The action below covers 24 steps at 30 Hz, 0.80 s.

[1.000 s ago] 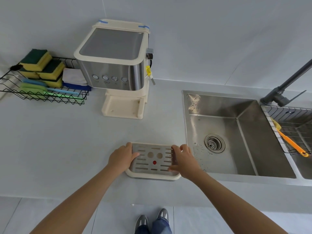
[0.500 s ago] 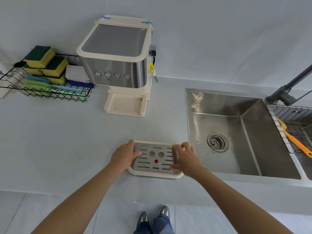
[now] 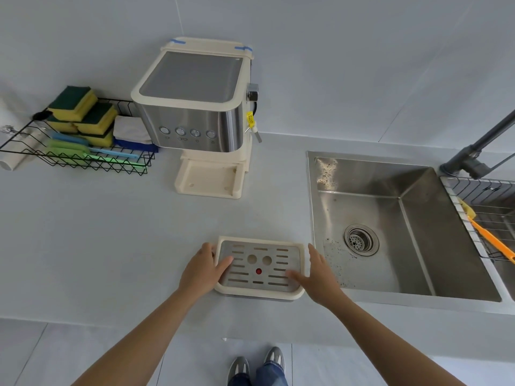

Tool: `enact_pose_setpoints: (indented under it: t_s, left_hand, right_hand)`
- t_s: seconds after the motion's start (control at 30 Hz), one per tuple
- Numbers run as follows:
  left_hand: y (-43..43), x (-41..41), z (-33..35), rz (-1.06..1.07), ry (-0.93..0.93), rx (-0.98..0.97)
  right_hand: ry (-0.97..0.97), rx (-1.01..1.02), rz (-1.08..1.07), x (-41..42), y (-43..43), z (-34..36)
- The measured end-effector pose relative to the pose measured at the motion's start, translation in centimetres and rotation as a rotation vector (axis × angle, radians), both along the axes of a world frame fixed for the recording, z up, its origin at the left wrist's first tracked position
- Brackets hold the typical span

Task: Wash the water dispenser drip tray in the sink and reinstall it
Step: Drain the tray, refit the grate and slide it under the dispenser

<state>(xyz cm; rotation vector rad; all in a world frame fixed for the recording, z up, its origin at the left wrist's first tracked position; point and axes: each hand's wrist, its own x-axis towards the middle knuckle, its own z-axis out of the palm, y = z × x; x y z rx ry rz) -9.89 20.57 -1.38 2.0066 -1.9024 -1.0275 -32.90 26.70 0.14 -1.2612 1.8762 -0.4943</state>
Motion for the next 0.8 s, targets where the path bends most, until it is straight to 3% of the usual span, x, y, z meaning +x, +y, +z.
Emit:
enact_pose_setpoints:
  t_s: [0.27, 0.5, 0.8]
  left_hand:
    - [2.5, -0.5, 0.6, 0.094, 0.254, 0.051]
    - [2.6, -1.3, 1.1, 0.147, 0.188, 0.073]
    - [2.2, -1.2, 2.3, 0.196, 0.14, 0.002]
  right_hand:
    - [-0.215, 0.024, -0.194, 1.9, 1.8, -1.0]
    - [-0.247, 0.016, -0.278, 3.1, 1.8, -1.3]
    - [-0.324, 0.015, -0.213, 2.0, 0.2, 0.6]
